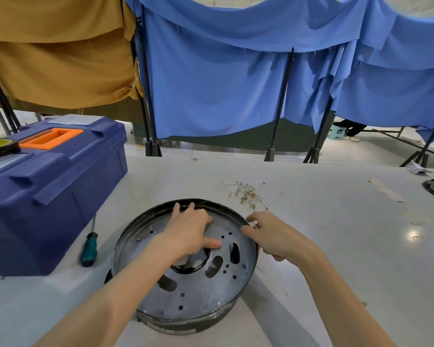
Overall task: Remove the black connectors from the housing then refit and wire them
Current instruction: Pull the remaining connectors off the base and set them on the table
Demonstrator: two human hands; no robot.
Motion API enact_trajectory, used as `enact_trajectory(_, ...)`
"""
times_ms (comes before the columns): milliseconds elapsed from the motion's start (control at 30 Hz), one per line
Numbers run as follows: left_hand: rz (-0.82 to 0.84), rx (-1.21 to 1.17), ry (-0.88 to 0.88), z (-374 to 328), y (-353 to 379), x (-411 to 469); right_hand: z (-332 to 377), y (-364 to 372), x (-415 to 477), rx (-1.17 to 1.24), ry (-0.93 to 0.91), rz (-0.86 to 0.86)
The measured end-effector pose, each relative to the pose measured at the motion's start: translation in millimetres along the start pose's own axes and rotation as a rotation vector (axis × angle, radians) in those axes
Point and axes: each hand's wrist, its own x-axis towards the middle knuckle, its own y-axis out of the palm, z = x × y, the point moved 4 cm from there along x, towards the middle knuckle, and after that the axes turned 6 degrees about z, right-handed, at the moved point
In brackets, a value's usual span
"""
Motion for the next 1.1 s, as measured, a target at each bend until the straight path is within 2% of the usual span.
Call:
enact_trajectory(233, 0.100, -0.020, 0.090, -2.9, -2.5, 14.1, -2.3, 2.0, 2.9, 0.060, 0.011, 0.054)
enact_trajectory(300, 0.086, -0.023, 0.101, -3.2, -3.2, 15.6, -1.2, 3.0, 1.2, 0.074, 0.011, 0.070)
enact_trajectory(367, 0.008, 0.001, 0.096, -4.6, -3.1, 14.6, -0.6, 3.4, -0.7, 0.077, 0.007, 0.072)
enact_trajectory(467, -0.234, 0.032, 0.127, -11.9, -3.2, 5.3, -1.1, -1.6, -5.6, 0.065, 0.005, 0.093)
enact_trajectory(533, -0.318, -0.099, 0.204, -17.2, 0.7, -3.9, -8.4, -19.0, -8.1, 0.067, 0.035, 0.002)
enact_trajectory(600, -0.298, -0.211, 0.260, -20.6, 8.9, -13.7, -24.7, -46.0, -9.8, -0.032, 0.090, -0.180)
enact_trajectory(700, -0.283, -0.202, 0.282, -21.9, 21.2, -22.4, -57.6, -75.6, -12.7, -0.181, 0.223, -0.347)
enact_trajectory(867, -0.324, -0.228, 0.270, -22.1, 22.9, -23.0, -94.3, -76.1, -3.2, -0.263, 0.346, -0.355)
enact_trajectory(1100, -0.342, -0.241, 0.266, -20.9, 23.1, -23.5, -104.4, -63.2, 9.7, -0.231, 0.290, -0.354)
